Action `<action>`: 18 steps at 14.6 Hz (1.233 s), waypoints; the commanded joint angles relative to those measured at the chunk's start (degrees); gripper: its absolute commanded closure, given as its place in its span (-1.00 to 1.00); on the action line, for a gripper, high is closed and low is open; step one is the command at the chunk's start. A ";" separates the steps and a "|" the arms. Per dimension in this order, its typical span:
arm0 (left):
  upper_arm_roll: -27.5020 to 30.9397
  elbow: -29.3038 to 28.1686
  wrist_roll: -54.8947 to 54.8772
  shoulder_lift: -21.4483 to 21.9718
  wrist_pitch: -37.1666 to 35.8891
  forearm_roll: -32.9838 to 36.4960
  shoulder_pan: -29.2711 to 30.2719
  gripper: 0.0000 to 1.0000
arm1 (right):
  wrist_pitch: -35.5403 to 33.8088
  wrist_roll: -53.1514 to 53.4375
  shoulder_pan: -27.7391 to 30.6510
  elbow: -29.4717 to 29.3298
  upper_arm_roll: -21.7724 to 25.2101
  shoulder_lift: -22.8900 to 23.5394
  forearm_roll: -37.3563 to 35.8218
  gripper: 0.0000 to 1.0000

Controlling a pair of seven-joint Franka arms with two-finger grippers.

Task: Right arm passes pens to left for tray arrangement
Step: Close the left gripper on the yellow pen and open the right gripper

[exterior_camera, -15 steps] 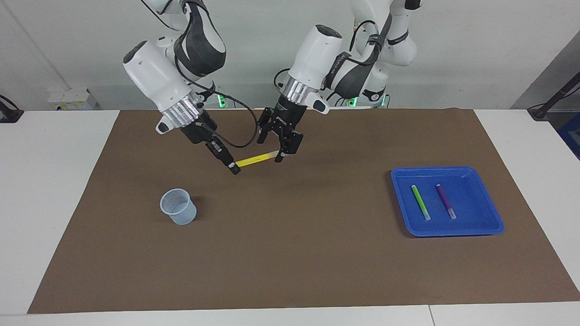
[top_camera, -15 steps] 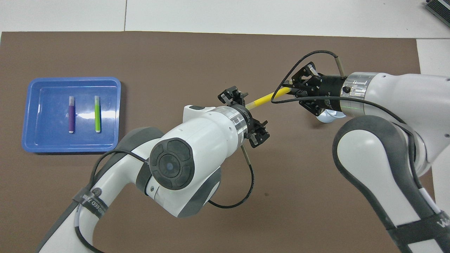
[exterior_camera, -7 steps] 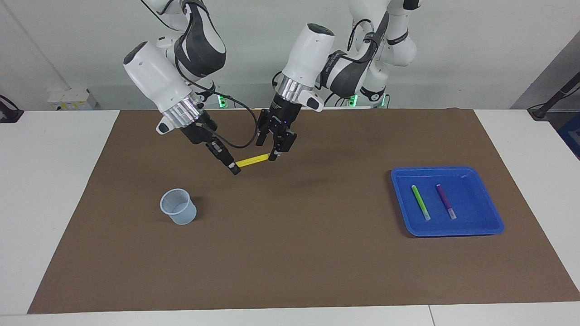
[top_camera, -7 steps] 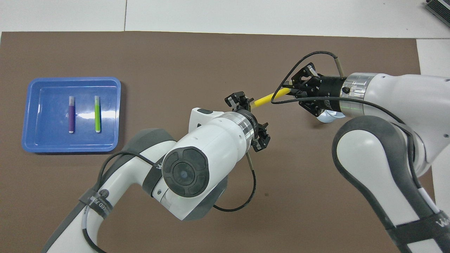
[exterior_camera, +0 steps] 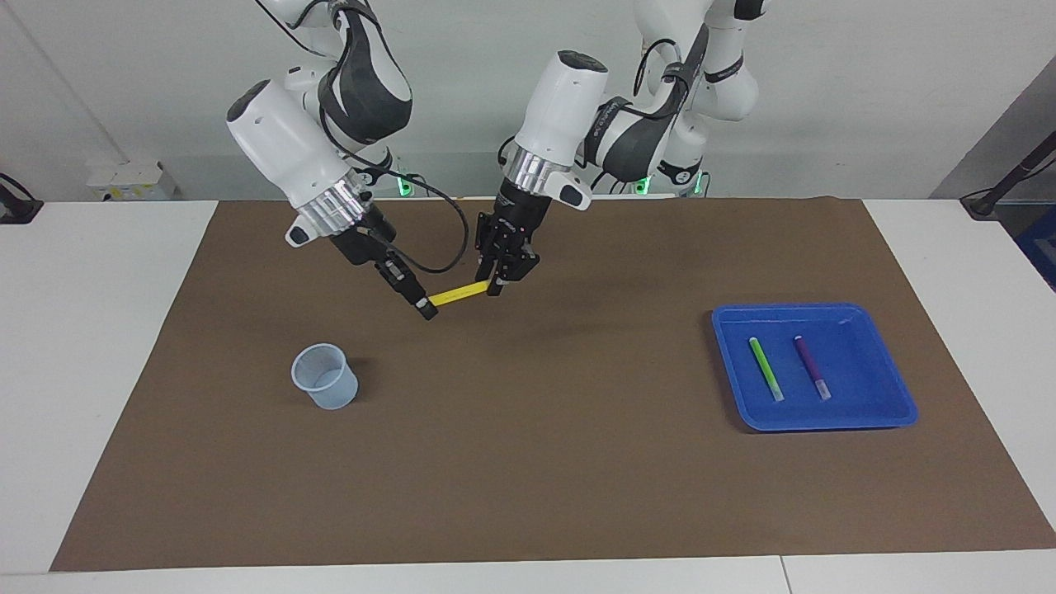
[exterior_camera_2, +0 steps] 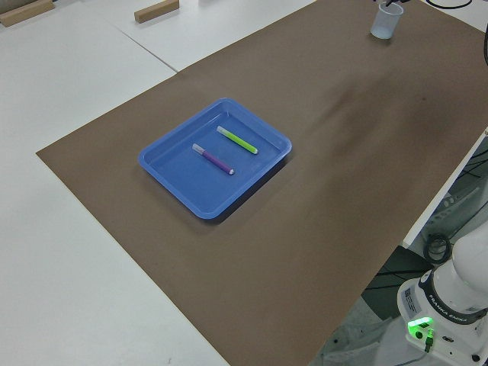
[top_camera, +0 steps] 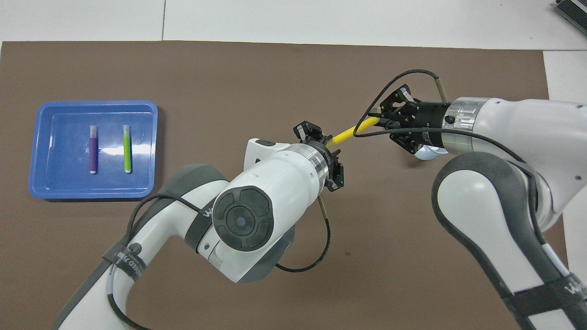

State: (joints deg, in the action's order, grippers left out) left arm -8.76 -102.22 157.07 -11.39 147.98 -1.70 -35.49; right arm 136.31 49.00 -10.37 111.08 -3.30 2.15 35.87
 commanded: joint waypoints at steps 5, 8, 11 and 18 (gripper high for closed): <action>0.32 0.27 6.85 0.23 -2.17 3.46 -1.07 1.00 | 2.30 0.31 -0.17 0.55 -0.22 -0.56 1.74 1.00; 0.32 0.53 6.84 0.23 -2.17 3.54 -1.07 1.00 | 2.30 0.31 -0.09 0.55 -0.22 -0.56 1.74 1.00; 0.41 0.53 6.85 0.23 -2.17 3.54 -1.07 1.00 | 2.04 0.57 -0.17 0.55 -0.22 -0.65 1.74 -0.98; 0.06 3.34 -0.41 0.23 -9.72 7.77 -0.63 1.00 | 1.34 -7.48 0.97 0.55 0.13 -0.56 0.69 -1.00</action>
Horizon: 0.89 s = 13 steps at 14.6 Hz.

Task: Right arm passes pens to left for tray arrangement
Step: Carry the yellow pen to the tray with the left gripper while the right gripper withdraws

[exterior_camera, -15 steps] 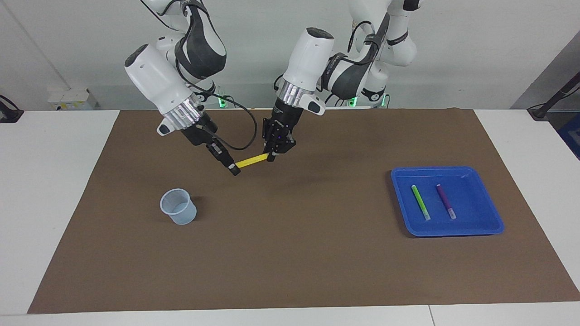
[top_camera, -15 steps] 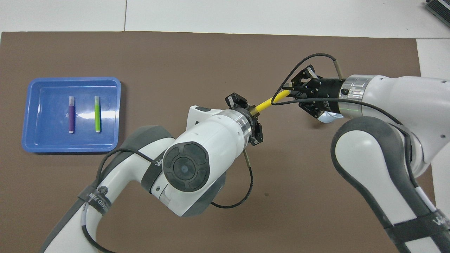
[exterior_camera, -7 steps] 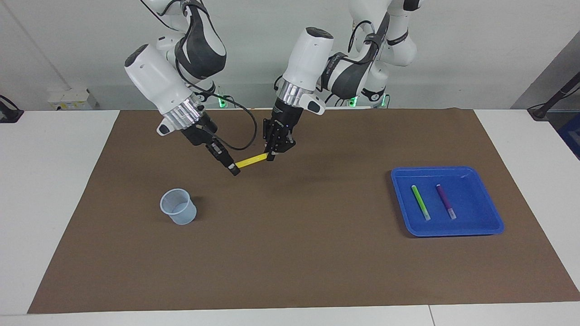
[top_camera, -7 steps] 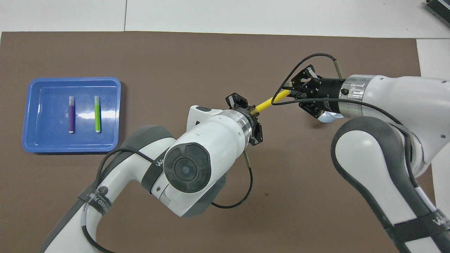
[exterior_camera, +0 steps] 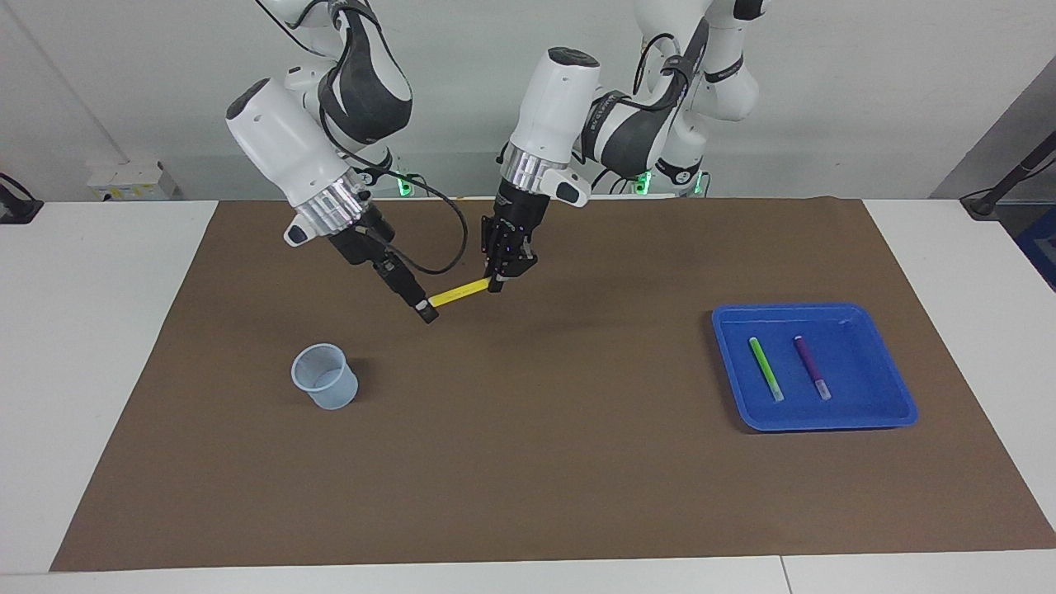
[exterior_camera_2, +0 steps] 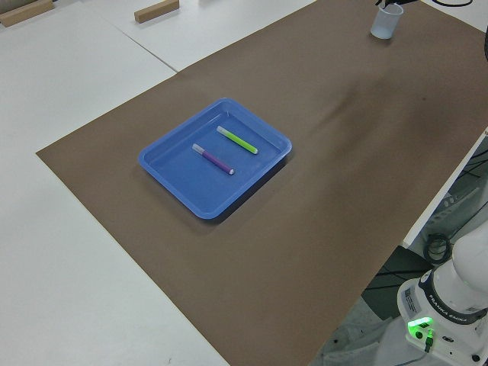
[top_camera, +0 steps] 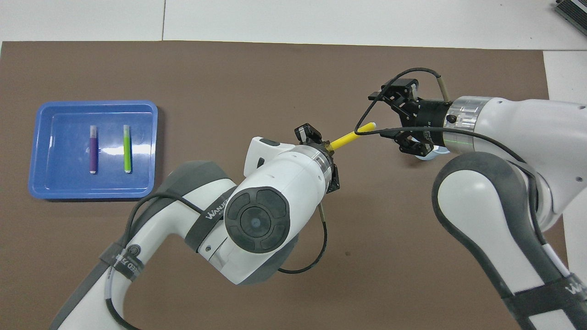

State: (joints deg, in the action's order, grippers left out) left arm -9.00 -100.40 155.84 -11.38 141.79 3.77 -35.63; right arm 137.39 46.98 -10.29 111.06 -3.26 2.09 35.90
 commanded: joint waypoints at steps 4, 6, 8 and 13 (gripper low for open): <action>0.30 1.43 -16.76 1.62 -9.85 1.59 1.34 1.00 | -4.74 -20.22 6.49 0.30 0.27 -0.51 -5.89 -1.00; 0.21 1.26 -25.11 2.14 -12.40 0.81 3.80 1.00 | -8.78 -25.51 8.35 -0.66 0.18 -0.51 -16.50 -1.00; 0.21 1.17 -34.16 2.58 -14.43 -1.91 6.96 1.00 | -14.57 -28.95 8.53 -2.33 0.18 -0.51 -26.88 -1.00; 0.29 1.34 -64.37 3.55 -23.73 -6.31 16.53 1.00 | -37.76 -30.62 8.53 -12.77 -0.08 -0.42 -37.83 -1.00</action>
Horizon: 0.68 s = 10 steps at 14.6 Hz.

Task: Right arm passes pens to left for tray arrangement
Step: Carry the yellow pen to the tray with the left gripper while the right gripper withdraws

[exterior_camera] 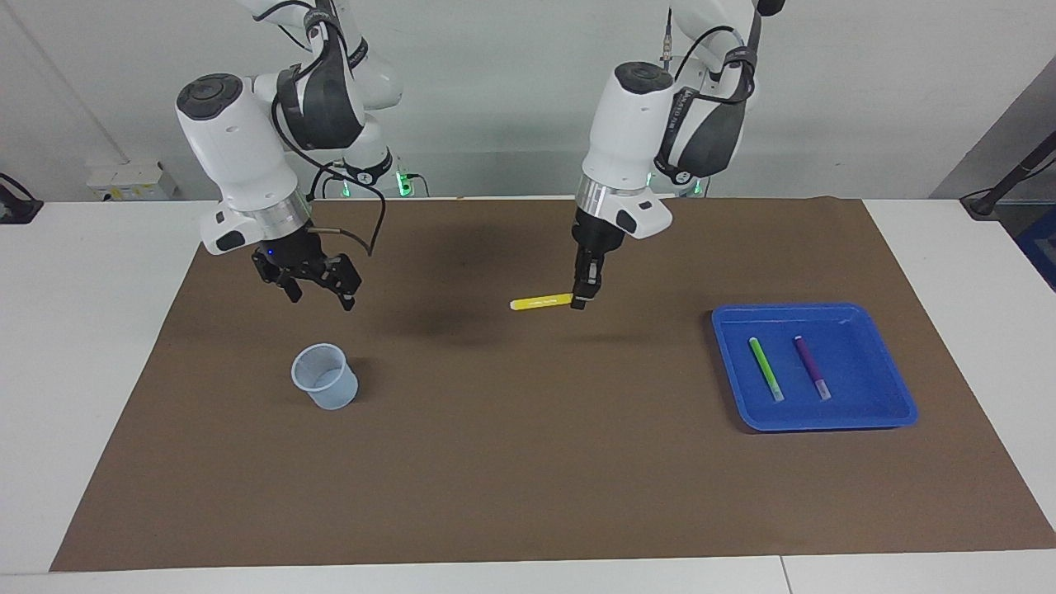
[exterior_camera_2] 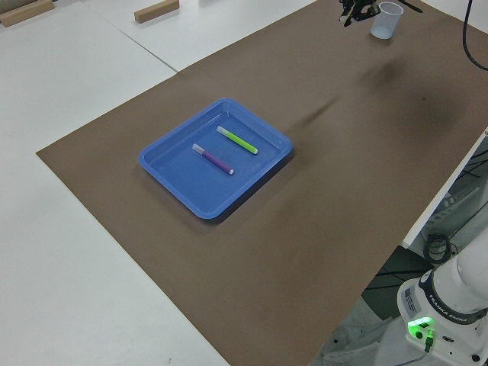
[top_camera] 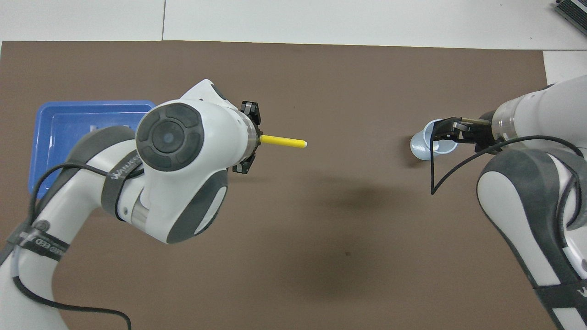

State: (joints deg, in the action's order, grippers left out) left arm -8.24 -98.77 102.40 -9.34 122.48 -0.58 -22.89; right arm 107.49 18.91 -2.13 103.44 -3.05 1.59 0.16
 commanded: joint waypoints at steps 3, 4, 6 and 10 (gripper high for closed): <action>-0.46 0.07 -29.66 2.04 -11.20 -2.49 9.60 1.00 | -15.71 -9.32 0.89 -9.74 0.84 -1.41 -1.22 -1.00; -0.38 0.15 -34.68 2.13 -12.34 -2.49 11.36 1.00 | -18.25 -9.85 1.59 -11.49 1.28 -2.37 -1.12 -1.00; -0.29 -0.02 -45.05 2.57 -14.19 -2.49 14.96 1.00 | -22.13 -14.06 3.18 -13.88 2.34 -2.91 -1.03 -1.00; 0.24 -0.28 -72.45 2.83 -16.75 -2.41 24.36 1.00 | -21.88 -14.26 4.50 -13.01 2.43 -3.35 -1.03 -1.00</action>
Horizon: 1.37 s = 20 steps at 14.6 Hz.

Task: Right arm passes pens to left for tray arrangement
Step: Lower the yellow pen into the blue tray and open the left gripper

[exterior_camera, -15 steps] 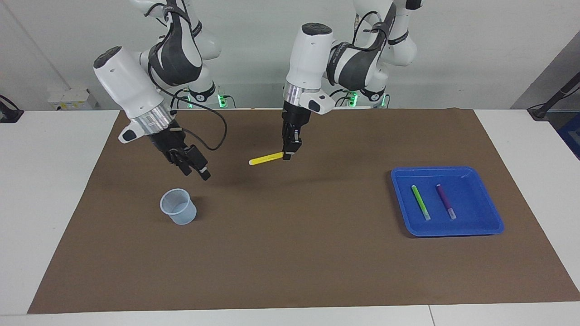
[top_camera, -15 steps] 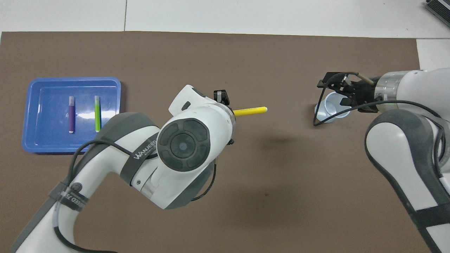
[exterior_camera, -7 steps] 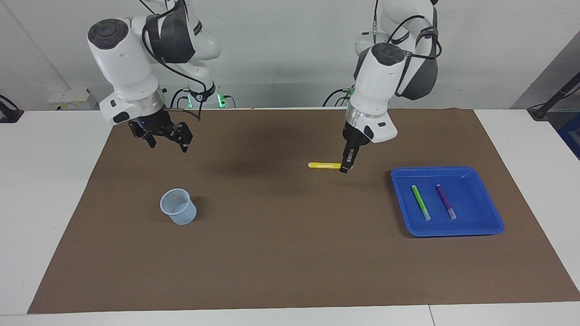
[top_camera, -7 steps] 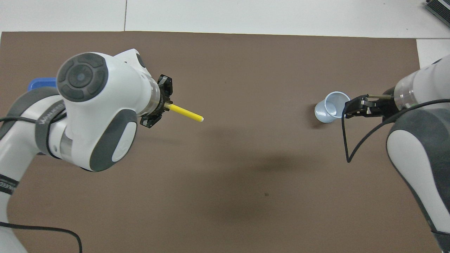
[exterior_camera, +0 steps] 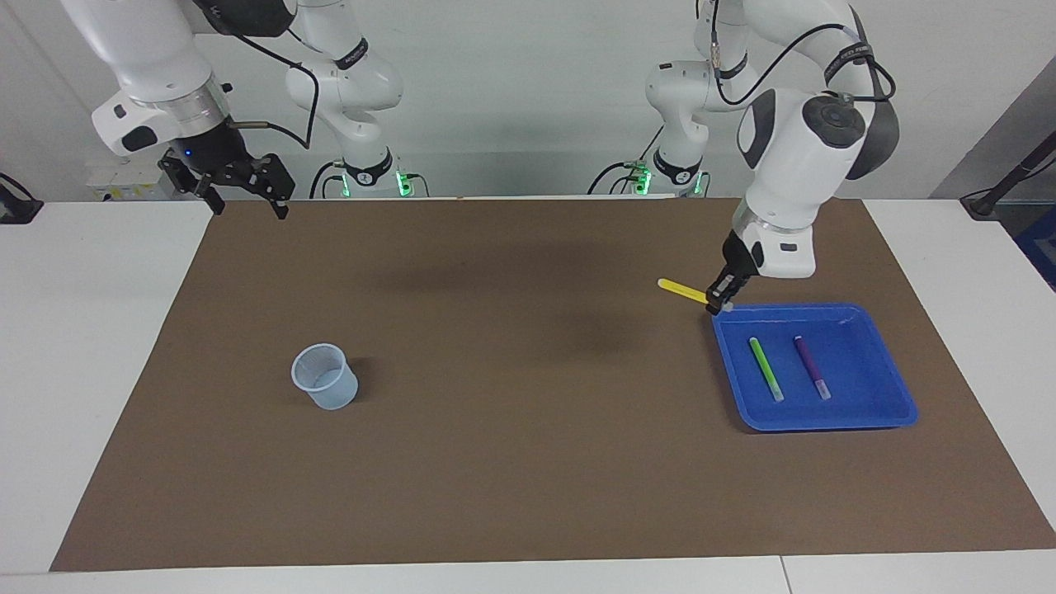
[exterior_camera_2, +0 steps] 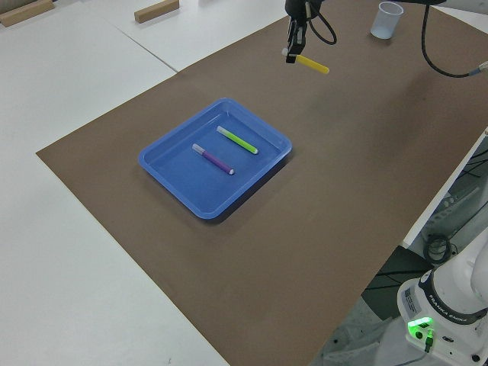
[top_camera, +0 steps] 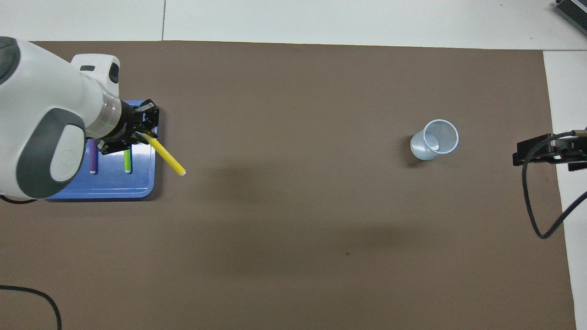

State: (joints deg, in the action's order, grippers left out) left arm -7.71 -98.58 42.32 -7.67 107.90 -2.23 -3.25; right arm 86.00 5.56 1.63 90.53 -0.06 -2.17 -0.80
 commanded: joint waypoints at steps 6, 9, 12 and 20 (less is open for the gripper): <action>-0.11 -1.88 -47.64 -1.20 3.62 6.97 15.71 1.00 | -0.22 -1.34 0.75 -0.09 -0.56 0.41 -0.08 -1.00; -0.11 -0.74 -54.36 -5.07 7.50 14.77 18.53 1.00 | -0.22 -1.25 0.57 -0.09 -0.73 0.41 -0.08 -1.00; -0.20 1.90 -55.07 -11.48 11.26 19.11 19.68 1.00 | -0.22 -1.25 0.31 -0.09 -0.73 0.41 -0.08 -1.00; 0.15 0.59 -53.57 -18.61 20.32 17.61 21.78 1.00 | -0.22 -1.25 0.48 -0.09 -0.73 0.41 -0.08 -1.00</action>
State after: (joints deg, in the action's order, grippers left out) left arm -7.09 -97.86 -11.58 -25.73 125.40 15.11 16.57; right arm 86.00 5.51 1.63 90.56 -0.50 -1.73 -0.80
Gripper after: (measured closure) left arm 0.828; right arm 0.000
